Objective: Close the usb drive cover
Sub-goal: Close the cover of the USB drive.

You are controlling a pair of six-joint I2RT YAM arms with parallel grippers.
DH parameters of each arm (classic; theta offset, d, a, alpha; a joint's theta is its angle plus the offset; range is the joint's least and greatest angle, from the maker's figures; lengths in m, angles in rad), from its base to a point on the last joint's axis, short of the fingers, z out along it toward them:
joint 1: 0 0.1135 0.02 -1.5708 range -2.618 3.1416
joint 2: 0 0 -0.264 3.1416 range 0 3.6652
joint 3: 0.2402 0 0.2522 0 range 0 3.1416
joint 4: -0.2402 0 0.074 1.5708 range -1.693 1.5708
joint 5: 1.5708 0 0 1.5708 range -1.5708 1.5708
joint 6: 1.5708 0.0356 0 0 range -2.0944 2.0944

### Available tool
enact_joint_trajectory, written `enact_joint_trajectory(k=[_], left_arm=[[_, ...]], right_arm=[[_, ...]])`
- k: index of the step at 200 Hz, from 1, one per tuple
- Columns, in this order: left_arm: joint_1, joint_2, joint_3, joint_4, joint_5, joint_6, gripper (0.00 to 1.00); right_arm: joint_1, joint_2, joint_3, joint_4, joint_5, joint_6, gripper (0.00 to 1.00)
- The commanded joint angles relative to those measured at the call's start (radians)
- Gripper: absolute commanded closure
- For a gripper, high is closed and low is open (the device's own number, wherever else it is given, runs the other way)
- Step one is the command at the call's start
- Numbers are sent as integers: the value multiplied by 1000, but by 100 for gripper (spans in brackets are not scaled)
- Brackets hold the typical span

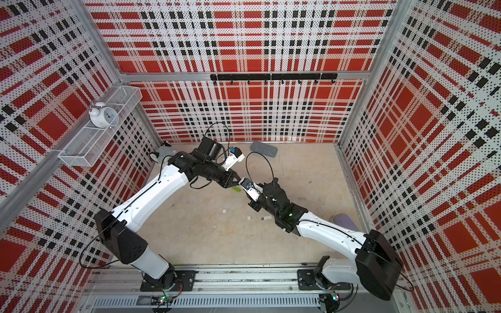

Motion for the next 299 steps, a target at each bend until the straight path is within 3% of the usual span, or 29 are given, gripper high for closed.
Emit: enact_joint_trajectory(k=[1, 37, 111, 174, 212, 267, 299], left_arm=[[-17, 24, 4, 11, 1, 13, 98], [-17, 19, -5, 13, 25, 28, 98], [-14, 6, -32, 41, 108, 42, 97], [-15, 36, -25, 5, 1, 62, 97], [-12, 42, -13, 5, 12, 66, 97], [-14, 48, -23, 18, 114, 96, 96], [6, 41, -37, 23, 172, 112, 97]], right_arm=[[21, -31, 56, 53, -38, -34, 92], [21, -48, 75, 12, -66, -71, 92], [10, -61, 62, 107, -126, 7, 92], [-8, -60, 114, 11, -151, -2, 92], [-7, -55, 127, -35, -127, -51, 93], [-8, -72, 109, 28, -190, -39, 93], [-8, -46, 165, -91, -110, -64, 93]])
